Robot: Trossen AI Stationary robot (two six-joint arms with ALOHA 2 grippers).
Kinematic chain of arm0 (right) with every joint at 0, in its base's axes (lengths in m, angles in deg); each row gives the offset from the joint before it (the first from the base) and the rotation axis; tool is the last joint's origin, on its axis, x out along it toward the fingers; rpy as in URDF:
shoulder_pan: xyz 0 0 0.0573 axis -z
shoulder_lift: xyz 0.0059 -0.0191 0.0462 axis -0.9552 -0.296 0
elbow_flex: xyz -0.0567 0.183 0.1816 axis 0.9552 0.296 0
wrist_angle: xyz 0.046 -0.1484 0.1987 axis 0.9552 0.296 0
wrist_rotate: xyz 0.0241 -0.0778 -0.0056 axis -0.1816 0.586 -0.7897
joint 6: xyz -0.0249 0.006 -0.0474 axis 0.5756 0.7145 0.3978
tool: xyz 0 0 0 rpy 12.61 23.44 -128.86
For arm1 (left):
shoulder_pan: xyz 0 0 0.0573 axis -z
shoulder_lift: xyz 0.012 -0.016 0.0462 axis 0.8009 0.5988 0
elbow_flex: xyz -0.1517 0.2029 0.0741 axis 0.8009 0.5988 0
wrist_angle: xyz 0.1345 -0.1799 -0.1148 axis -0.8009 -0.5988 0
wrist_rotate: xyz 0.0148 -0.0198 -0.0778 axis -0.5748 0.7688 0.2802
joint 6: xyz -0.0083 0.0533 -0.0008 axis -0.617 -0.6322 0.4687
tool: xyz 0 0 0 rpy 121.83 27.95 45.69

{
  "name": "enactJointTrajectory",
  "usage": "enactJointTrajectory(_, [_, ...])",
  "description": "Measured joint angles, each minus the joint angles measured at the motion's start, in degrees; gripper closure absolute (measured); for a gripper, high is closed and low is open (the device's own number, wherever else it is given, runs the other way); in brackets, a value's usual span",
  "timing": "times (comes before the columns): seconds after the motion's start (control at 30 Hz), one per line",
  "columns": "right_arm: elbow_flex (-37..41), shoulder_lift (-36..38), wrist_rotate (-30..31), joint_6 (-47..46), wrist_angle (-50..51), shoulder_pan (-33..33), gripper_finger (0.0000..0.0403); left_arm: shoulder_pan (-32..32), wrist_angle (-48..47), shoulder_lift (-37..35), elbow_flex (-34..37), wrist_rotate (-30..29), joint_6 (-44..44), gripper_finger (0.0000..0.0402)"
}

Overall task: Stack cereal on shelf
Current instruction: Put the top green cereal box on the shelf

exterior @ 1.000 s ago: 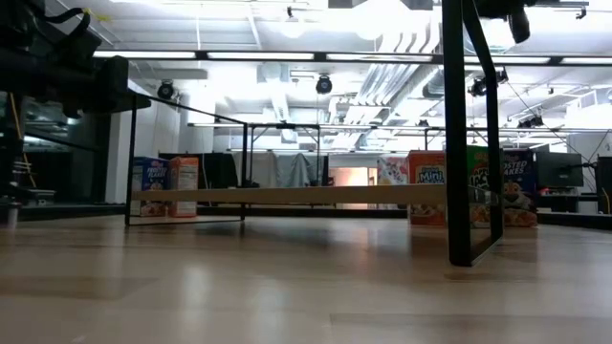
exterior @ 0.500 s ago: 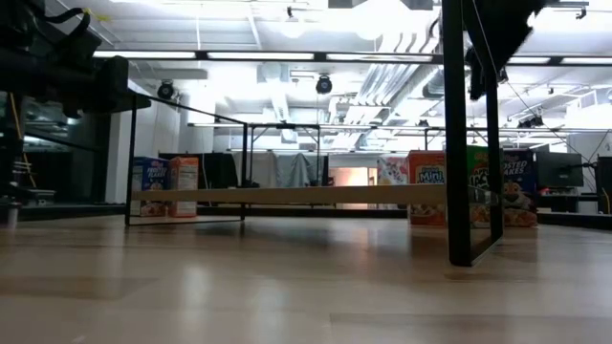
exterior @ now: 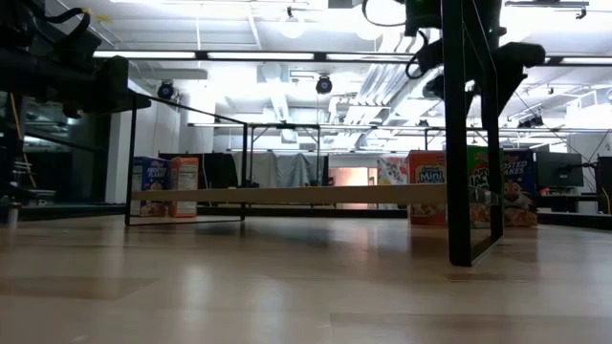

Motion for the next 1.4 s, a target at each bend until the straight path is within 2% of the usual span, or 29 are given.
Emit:
enactJointTrajectory(0.33, [0.0,-5.57,3.36,3.21,-0.14,2.97,0.0103,0.0,0.0,0.0,0.0,0.0,0.0,0.0398])
enactJointTrajectory(0.8, [0.0,-10.67,1.57,6.55,-0.13,3.63,0.0119,0.0,0.0,0.0,0.01,0.0,0.0,0.0398])
enactJointTrajectory(1.03, [0.0,-10.94,1.8,6.46,-1.02,3.61,0.0156,-0.01,0.02,0.0,0.01,0.0,0.0,0.0398])
enactJointTrajectory(1.4, [-0.53,-10.94,1.14,4.18,0.19,3.61,0.0241,0.0,0.01,0.0,0.0,0.0,0.0,0.0398])
